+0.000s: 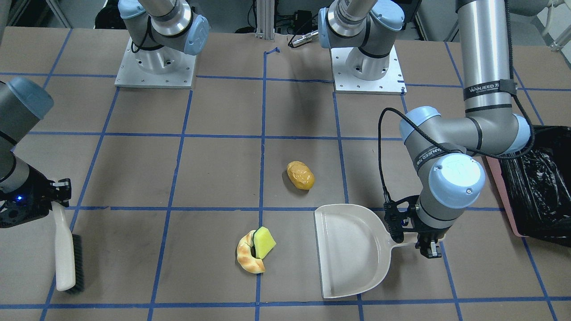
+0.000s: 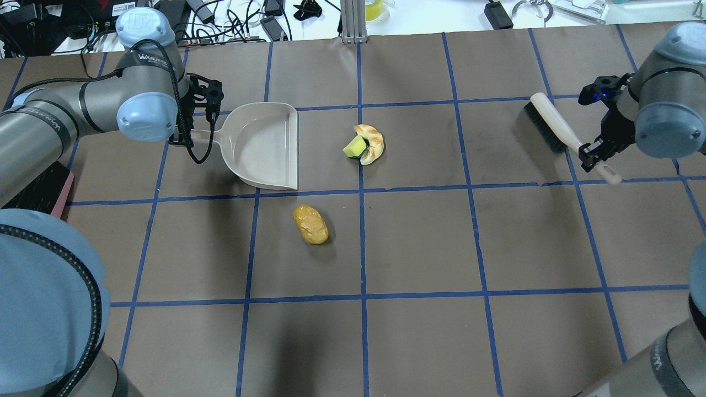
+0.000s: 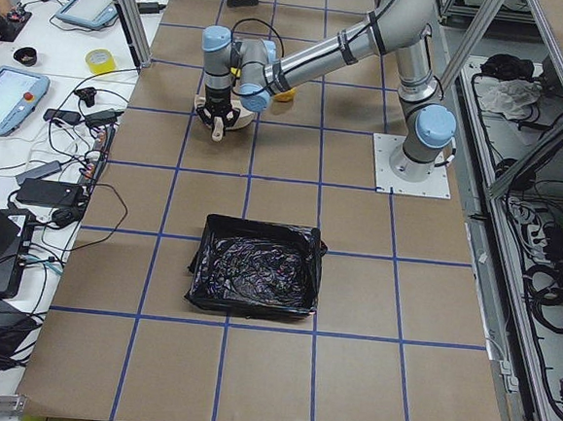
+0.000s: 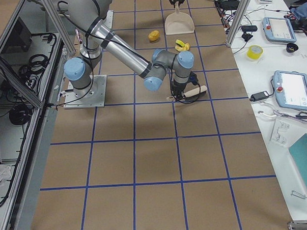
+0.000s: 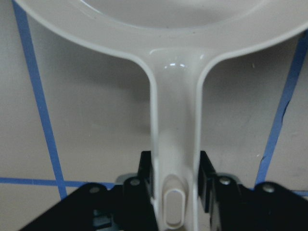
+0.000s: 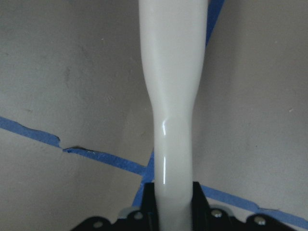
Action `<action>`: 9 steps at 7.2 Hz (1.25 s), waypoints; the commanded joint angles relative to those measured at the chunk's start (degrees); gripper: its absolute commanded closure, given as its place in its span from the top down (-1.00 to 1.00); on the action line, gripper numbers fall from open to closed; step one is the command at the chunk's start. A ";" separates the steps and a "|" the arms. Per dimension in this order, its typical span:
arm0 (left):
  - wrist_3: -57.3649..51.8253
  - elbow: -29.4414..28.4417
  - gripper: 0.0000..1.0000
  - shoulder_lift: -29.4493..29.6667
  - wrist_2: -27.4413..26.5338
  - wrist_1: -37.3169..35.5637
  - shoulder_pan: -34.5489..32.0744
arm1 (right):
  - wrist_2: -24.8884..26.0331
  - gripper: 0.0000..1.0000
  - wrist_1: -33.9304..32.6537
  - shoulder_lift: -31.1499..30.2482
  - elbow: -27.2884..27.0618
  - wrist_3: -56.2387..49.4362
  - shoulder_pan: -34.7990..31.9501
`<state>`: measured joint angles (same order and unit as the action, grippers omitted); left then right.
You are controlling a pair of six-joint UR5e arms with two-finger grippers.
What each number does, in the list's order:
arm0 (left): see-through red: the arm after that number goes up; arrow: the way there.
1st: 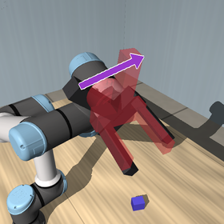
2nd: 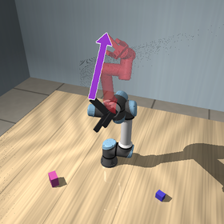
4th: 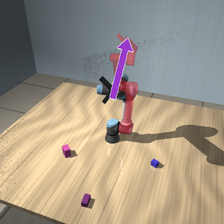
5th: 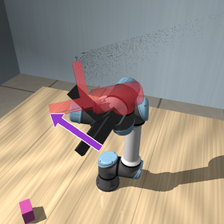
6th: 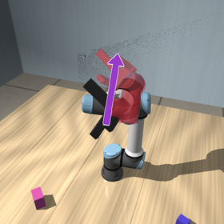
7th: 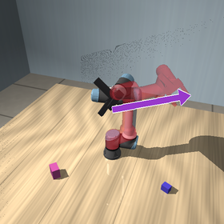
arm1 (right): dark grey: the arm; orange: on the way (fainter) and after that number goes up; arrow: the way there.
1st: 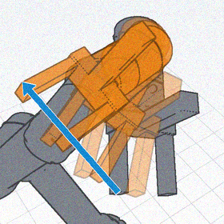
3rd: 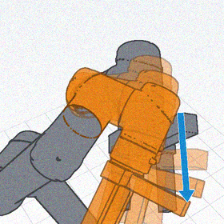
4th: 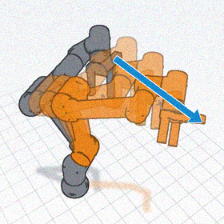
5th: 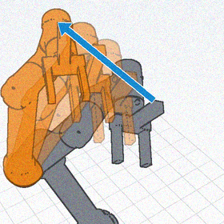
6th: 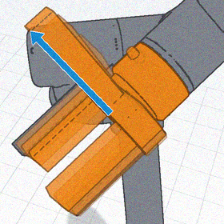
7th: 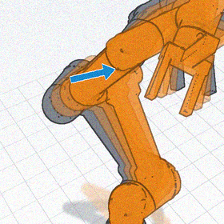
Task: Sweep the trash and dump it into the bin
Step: 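Carry the brush toward the sponge and crust with the right gripper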
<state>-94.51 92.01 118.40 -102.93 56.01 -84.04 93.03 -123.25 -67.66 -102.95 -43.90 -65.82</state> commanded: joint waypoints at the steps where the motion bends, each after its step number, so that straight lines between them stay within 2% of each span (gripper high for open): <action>1: 0.99 0.28 -0.96 -0.10 -0.34 0.16 -1.73 | -0.39 -1.00 0.99 -0.72 0.81 7.73 -0.44; 2: 1.08 0.36 -0.96 -0.02 -0.69 0.16 -1.91 | -0.92 -1.00 3.78 -2.12 1.52 13.52 -1.84; 5: 1.17 0.36 -0.97 -0.02 -1.04 0.16 -2.00 | -2.59 -1.00 10.04 -4.59 3.54 31.27 -14.20; 7: 1.17 0.36 -0.97 0.07 -1.04 0.16 -1.92 | -2.50 -1.00 10.49 -4.50 3.54 47.25 -25.53; 9: 1.26 0.36 -1.00 0.25 -0.78 0.16 -1.92 | -2.68 -1.00 10.14 -3.63 3.63 53.12 -32.59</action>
<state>-93.28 92.37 118.51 -103.92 56.16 -85.96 90.46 -112.98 -71.70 -99.40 5.42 -93.96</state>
